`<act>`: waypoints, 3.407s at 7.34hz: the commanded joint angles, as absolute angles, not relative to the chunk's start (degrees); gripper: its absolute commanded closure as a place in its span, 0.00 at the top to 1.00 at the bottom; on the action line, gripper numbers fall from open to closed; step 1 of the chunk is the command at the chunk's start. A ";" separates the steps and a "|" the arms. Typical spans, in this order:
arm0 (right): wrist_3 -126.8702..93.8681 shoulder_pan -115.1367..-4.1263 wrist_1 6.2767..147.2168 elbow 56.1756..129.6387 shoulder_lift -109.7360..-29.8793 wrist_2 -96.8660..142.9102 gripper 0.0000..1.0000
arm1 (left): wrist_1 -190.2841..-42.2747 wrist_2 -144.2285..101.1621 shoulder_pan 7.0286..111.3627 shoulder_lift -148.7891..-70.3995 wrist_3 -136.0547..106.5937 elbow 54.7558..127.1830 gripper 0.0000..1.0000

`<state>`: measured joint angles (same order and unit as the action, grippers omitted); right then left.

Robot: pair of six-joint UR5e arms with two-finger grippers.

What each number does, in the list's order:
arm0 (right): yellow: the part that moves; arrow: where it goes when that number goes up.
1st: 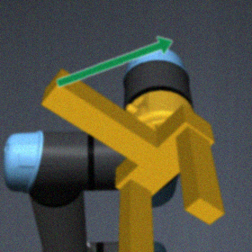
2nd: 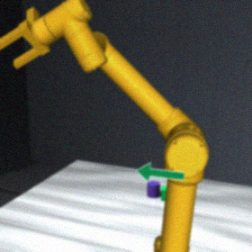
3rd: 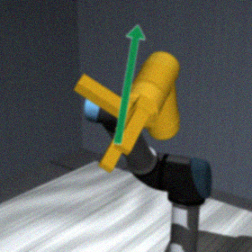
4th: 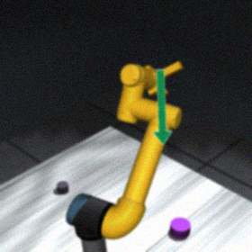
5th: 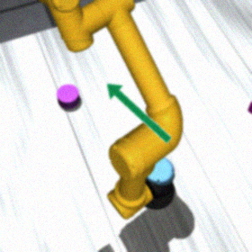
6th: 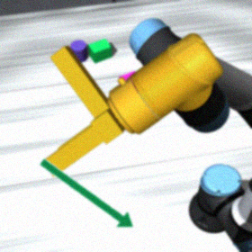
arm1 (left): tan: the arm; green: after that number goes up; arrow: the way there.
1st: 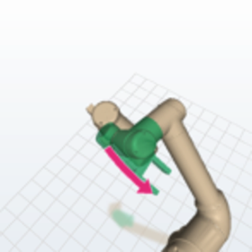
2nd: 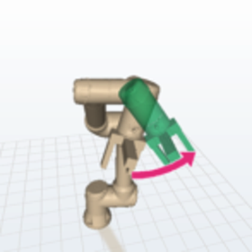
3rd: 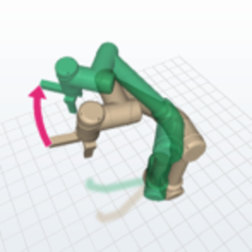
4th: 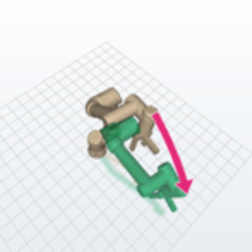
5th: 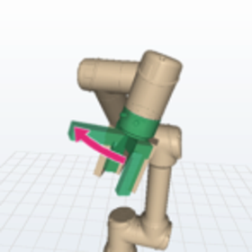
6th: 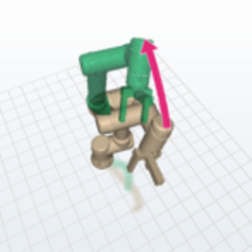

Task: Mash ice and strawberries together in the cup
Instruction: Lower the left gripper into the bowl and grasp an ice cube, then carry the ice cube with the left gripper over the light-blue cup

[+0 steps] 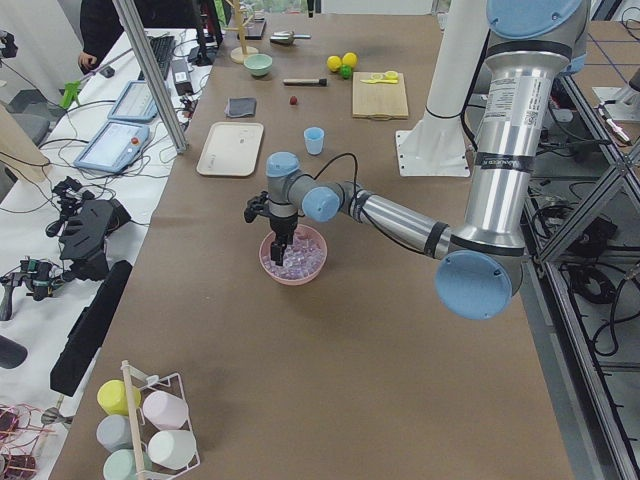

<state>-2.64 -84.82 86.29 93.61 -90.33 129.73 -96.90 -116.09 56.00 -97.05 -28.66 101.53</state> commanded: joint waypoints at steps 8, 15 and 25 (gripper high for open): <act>-2.64 -84.81 86.31 93.52 -90.35 129.73 1.00 | -96.86 -114.43 54.49 -96.86 -28.56 99.84 0.81; -2.55 -84.81 86.22 93.60 -90.35 129.73 1.00 | -95.98 -114.35 53.79 -97.12 -28.48 99.41 0.50; -2.55 -84.90 86.31 94.83 -91.41 129.81 1.00 | -71.59 -114.61 63.08 -106.15 -10.05 107.90 0.00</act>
